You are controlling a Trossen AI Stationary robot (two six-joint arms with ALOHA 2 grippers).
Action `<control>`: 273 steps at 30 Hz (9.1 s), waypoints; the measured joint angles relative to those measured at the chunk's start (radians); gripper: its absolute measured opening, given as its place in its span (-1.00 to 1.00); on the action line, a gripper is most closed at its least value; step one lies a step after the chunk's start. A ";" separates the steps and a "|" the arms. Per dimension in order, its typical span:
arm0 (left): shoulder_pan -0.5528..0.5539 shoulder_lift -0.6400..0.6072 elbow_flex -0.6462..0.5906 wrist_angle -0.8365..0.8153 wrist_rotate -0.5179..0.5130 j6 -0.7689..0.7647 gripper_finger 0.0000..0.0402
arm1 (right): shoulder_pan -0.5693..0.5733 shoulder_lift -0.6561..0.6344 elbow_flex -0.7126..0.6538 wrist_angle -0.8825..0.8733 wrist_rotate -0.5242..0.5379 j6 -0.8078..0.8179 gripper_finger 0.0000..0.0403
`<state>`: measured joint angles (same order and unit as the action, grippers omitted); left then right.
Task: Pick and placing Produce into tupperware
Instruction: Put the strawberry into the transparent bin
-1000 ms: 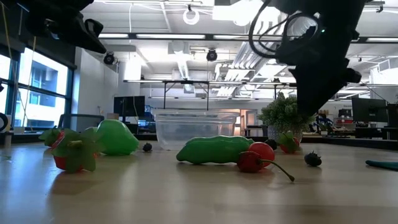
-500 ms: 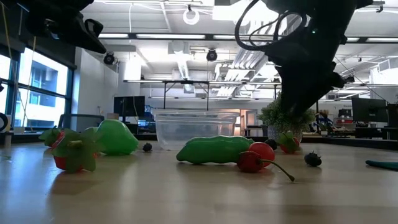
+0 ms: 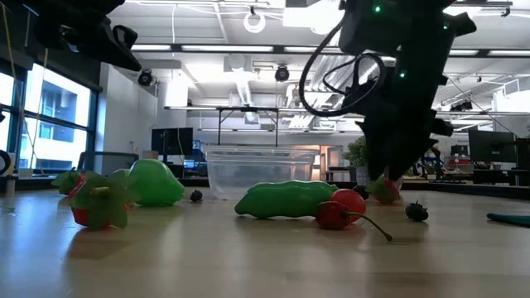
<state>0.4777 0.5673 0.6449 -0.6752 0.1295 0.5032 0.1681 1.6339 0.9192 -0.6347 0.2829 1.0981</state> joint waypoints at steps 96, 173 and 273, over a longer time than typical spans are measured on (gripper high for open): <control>0.000 0.000 0.000 0.000 0.000 0.000 -1.00 | -0.057 0.057 0.185 -0.283 -0.140 0.025 -0.29; 0.000 0.000 0.000 0.000 0.000 0.000 -1.00 | 0.056 0.171 0.184 -0.238 -0.031 0.677 0.21; 0.000 0.000 0.000 0.000 0.000 0.000 -1.00 | -0.294 0.156 0.185 0.600 -0.174 -0.626 -0.32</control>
<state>0.4778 0.5674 0.6453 -0.6754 0.1295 0.5030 -0.1255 1.7899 1.1042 -0.0352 0.1089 0.4716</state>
